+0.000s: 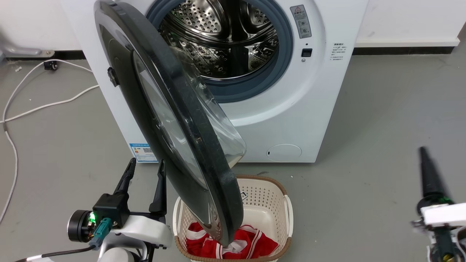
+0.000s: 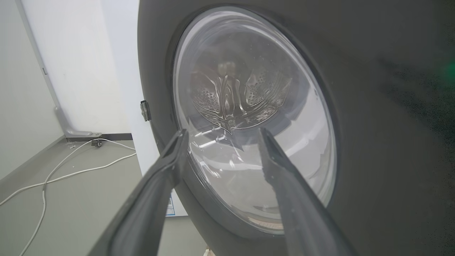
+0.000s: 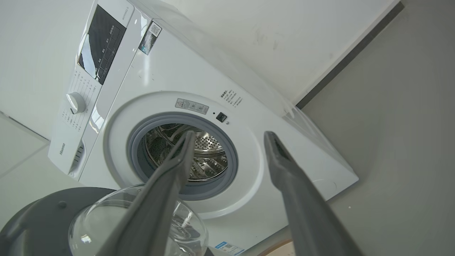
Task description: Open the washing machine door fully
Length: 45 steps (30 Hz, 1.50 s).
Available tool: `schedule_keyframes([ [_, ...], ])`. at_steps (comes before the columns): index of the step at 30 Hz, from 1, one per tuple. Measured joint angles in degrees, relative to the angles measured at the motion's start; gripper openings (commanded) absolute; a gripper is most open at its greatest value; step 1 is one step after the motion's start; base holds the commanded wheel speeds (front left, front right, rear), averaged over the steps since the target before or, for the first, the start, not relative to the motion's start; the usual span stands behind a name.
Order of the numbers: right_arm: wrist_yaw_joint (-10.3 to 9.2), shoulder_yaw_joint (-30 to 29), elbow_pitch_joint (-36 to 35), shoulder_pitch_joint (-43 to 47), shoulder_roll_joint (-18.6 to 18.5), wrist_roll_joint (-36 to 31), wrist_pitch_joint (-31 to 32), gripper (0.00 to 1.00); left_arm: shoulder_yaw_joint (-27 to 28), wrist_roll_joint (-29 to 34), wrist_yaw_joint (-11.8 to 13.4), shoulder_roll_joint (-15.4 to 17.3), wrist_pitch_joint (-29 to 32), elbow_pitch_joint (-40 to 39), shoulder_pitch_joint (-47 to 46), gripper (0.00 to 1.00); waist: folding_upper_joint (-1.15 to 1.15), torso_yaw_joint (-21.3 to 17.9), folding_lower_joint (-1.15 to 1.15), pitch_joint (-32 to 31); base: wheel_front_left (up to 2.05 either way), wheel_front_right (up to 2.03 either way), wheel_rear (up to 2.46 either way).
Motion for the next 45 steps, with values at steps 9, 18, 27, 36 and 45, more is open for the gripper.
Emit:
schedule_keyframes([
  [9,0.01,-15.5,-15.0,3.7,12.2,-51.9,0.0,1.00,0.1,0.1,0.1,0.0,0.0,-0.2,0.1,1.00,0.00,-0.2,0.00,0.0,0.00,0.00,0.00],
  [18,0.02,-13.8,-25.5,11.8,15.7,-72.7,6.7,1.00,0.3,0.8,0.0,0.0,0.0,-0.2,0.1,1.00,0.00,-0.3,0.00,0.0,0.00,0.00,0.00],
  [27,0.02,-12.3,-21.3,14.5,15.8,-70.7,6.4,1.00,0.5,1.3,0.0,0.0,0.0,-0.2,0.1,1.00,0.00,-0.7,0.00,0.2,0.00,0.00,0.00],
  [36,0.02,-11.9,-20.8,14.4,15.8,-70.9,6.3,1.00,0.4,1.4,-0.4,0.0,0.0,0.2,0.1,0.28,0.00,-0.7,0.00,0.2,0.00,0.00,0.00],
  [45,0.02,-11.7,-21.4,14.4,15.8,-70.6,6.5,1.00,0.0,1.0,-0.5,0.0,0.0,-0.9,0.3,0.00,0.00,-0.4,0.00,0.3,0.00,0.00,0.00],
])
